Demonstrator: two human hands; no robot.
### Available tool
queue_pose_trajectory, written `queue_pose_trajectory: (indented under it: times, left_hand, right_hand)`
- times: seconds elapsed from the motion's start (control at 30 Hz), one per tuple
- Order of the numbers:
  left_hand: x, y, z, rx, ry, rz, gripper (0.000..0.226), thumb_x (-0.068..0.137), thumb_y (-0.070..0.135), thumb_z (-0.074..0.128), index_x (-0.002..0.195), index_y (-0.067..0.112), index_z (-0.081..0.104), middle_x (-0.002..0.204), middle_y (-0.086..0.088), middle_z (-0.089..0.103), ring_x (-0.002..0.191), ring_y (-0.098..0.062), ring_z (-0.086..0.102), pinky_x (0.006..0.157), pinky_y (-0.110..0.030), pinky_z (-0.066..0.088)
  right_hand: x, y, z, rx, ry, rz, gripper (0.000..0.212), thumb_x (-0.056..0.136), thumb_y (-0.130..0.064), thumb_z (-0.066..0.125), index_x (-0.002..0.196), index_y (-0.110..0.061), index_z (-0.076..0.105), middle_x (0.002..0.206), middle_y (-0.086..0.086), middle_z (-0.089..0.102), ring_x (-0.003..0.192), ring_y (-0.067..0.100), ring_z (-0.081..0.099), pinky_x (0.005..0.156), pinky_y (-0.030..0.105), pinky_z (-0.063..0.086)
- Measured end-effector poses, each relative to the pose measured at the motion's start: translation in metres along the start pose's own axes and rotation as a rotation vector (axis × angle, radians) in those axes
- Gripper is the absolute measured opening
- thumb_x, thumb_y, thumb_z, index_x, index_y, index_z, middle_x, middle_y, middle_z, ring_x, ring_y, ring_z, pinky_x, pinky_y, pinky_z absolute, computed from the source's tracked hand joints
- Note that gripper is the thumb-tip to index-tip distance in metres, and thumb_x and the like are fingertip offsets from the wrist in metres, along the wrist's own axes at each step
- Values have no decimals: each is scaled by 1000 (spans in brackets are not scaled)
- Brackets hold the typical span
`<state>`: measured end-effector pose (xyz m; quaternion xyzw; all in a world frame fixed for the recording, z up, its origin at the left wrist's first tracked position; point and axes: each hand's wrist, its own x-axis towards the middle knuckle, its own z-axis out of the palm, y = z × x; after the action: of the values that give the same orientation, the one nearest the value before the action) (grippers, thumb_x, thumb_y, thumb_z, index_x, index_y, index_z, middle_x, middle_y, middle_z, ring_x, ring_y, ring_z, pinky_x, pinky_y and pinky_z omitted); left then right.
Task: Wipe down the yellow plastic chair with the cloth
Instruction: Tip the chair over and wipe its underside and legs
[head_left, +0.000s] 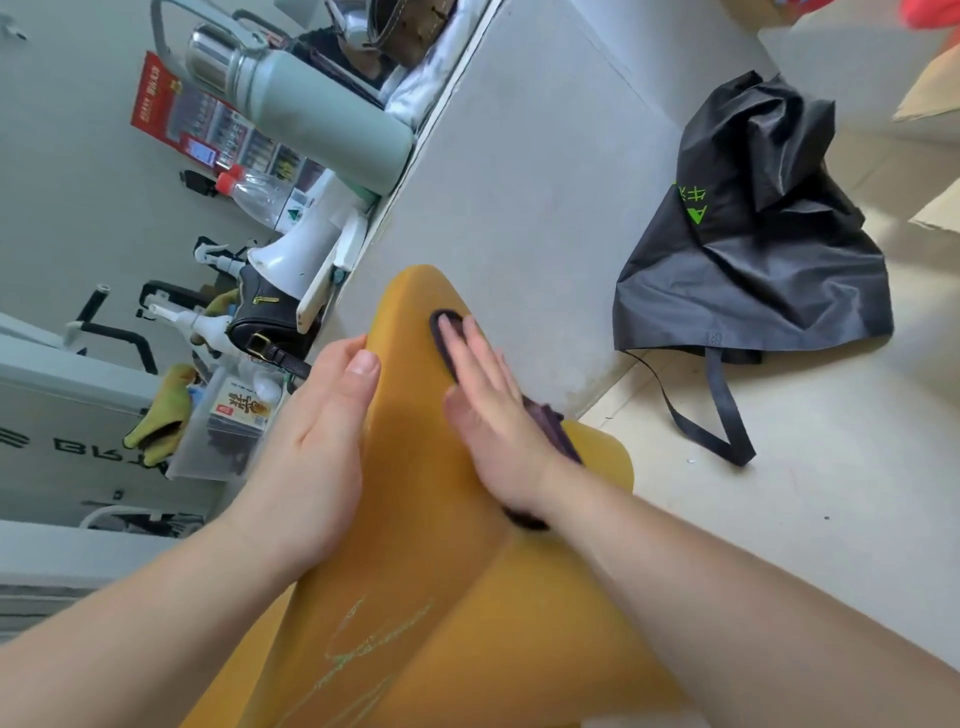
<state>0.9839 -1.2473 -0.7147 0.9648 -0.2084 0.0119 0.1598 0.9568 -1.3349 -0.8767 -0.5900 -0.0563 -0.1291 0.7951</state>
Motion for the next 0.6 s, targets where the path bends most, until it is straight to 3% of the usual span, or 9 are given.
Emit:
queue_pose_trajectory:
  times: [0.07,0.1,0.17,0.2,0.27,0.3,0.4,0.5,0.6]
  left_hand:
    - [8,4,-2,25,-33,-98,55,74,79,43,108,43,68,93,17,76,107,-30,67,90,-42,48]
    - [11,4,-3,38,-28,-111,52,70,75,44,104,43,66,87,23,75,107,-31,66,87,-38,48]
    - [2,15,-3,12,-34,-77,51,71,73,42,107,45,64,94,25,74,111,-26,65,87,-37,47]
    - [-11,24,-2,12,-27,-58,49,77,74,39,112,49,62,102,24,72,113,-18,64,89,-38,46]
    - [-35,38,4,-12,-66,-45,48,86,71,34,122,49,56,113,23,68,112,-5,62,93,-40,46]
    - [-42,45,6,-22,-64,-51,48,88,68,32,125,46,55,113,24,67,111,-1,62,94,-38,46]
    - [-39,48,4,-26,-39,-57,45,91,60,31,123,42,55,110,28,66,104,6,61,88,-31,46]
    - [-40,50,5,36,-57,-60,44,90,62,28,124,45,51,107,37,61,103,12,57,88,-28,45]
    - [-41,50,3,50,-37,-59,51,89,65,29,129,41,50,108,38,61,105,12,57,94,-31,46]
  right_hand:
    - [46,5,-14,197,55,78,96,67,-104,9,152,-61,19,169,-21,10,157,11,6,127,42,6]
    - [60,7,-18,292,57,117,92,71,-102,12,151,-59,27,166,-21,22,153,8,20,125,31,17]
    - [71,15,-19,335,32,189,76,87,-89,13,151,-55,34,160,-23,34,137,0,37,102,-1,29]
    - [65,16,-18,347,18,205,75,87,-89,12,151,-55,34,159,-24,34,137,-1,37,104,-2,23]
    - [48,18,-12,354,41,227,84,74,-99,12,148,-63,29,163,-26,26,149,3,24,125,28,10]
    - [35,18,-10,327,61,230,84,73,-100,11,149,-65,24,165,-26,17,153,5,14,126,37,0]
    - [-28,15,12,242,75,173,81,77,-92,8,152,-61,2,167,-24,-11,155,6,-12,124,38,-10]
    - [-85,3,42,106,48,-5,92,69,-100,4,149,-60,-15,160,-29,-32,149,7,-34,119,35,-15]
    - [-61,10,29,65,76,19,91,69,-99,2,150,-60,-10,162,-27,-27,153,9,-26,123,41,-9]
